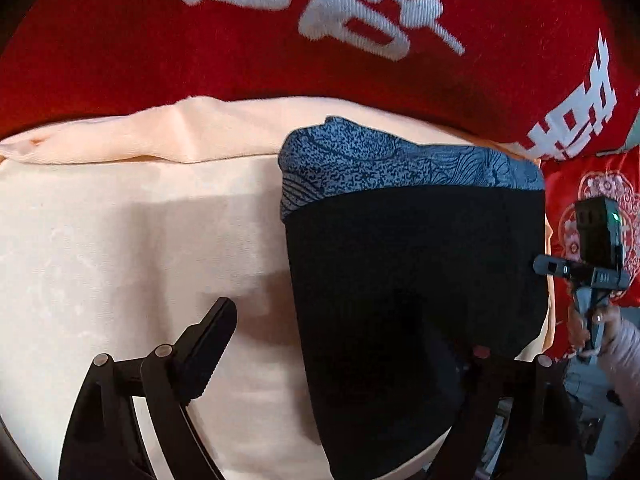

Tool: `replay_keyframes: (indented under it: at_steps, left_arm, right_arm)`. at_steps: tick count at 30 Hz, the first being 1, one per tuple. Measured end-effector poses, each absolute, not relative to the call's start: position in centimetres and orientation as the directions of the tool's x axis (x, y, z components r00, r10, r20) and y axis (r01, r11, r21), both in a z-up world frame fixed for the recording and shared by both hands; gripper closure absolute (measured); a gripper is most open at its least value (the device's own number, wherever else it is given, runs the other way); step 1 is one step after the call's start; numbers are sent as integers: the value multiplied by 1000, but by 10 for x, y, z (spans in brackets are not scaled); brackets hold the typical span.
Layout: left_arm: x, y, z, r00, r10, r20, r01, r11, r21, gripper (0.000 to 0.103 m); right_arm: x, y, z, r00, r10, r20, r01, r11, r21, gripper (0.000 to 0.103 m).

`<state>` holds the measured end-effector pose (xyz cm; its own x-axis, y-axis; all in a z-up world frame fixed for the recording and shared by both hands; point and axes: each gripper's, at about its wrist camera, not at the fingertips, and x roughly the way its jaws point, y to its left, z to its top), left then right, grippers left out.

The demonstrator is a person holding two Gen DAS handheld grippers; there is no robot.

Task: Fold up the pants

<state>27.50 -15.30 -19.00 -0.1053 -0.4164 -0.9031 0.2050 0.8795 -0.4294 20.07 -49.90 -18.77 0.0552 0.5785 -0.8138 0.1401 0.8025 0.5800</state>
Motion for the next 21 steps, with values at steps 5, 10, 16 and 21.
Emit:
replay_keyframes:
  at_steps: [5,10,16,21]
  left_arm:
    - [276,-164,-203,-134,-477,-868,170,852,-495,14]
    - [273,-181,-208,-103,-487,-867,137,857,-498,14]
    - [262,-189,-183,-30,-477,-878,143,868,-476,43]
    - [256,-188,-161,-19,-486,-874,129,865,-484,49]
  right_arm:
    - [205,-505,-206,48,678,-733,135,723,677,18]
    - [209,-506,-218,47,754,-656,131,646,752,17]
    - [217,-502,-215,28,753,-657,198,640,742,43]
    - [211,-510,-196,78,789,-609,215,583,783,55]
